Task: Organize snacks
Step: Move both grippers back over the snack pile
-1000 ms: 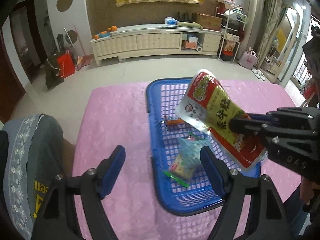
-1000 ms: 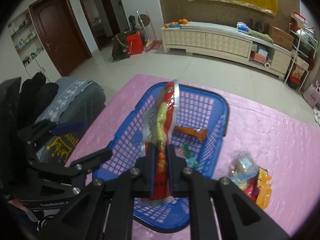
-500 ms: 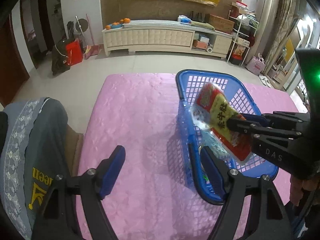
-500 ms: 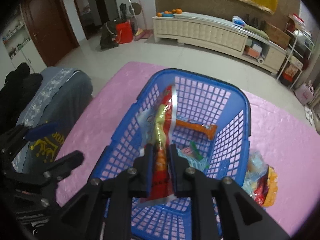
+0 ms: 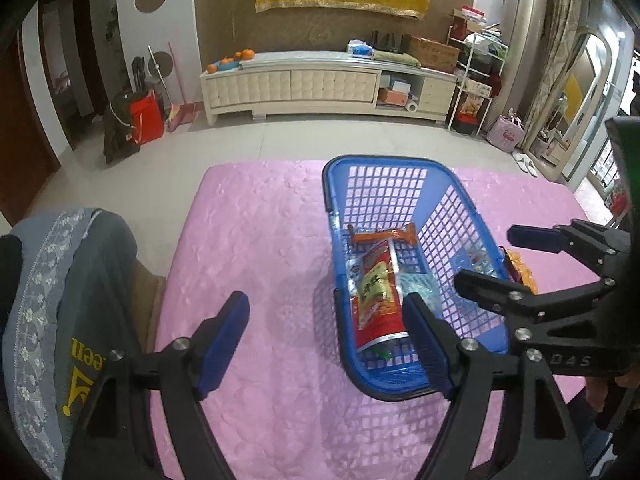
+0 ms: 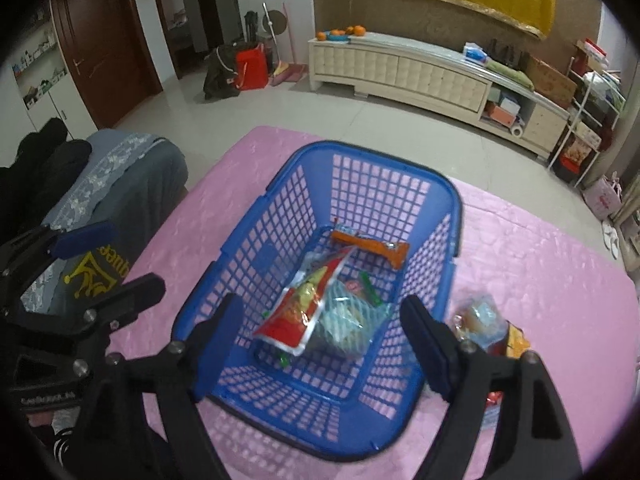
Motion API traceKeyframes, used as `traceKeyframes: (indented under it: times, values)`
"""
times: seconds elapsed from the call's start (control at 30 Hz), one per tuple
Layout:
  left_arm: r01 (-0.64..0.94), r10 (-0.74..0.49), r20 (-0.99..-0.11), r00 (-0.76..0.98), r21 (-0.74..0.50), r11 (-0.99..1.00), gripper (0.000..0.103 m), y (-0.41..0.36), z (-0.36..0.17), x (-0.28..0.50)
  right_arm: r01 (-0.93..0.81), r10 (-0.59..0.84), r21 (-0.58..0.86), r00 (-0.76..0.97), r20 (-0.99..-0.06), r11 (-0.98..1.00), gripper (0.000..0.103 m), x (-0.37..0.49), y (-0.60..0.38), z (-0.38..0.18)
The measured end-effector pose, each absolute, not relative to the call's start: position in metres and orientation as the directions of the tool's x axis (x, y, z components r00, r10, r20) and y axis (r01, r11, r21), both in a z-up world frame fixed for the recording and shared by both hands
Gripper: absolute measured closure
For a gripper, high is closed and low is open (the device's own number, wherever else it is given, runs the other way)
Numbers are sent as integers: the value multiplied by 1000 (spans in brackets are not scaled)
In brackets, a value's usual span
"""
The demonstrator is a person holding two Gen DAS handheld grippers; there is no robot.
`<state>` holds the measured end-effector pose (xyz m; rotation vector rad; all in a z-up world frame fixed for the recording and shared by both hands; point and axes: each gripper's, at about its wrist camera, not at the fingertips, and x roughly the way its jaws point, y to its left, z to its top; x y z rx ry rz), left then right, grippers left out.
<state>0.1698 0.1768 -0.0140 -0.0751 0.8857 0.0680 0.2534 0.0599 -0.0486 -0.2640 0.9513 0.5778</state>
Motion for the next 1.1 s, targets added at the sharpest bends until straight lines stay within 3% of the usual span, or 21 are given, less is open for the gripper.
traceKeyframes:
  times: [0.63, 1.1]
  values:
    - [31, 7, -733, 680, 39, 999, 22, 69, 35, 156, -484, 362, 74, 535, -764, 872, 18, 222, -60, 2]
    - [169, -42, -762, 646, 90, 981, 22, -39, 16, 167, -355, 308, 109, 573, -759, 929, 17, 215, -169, -16]
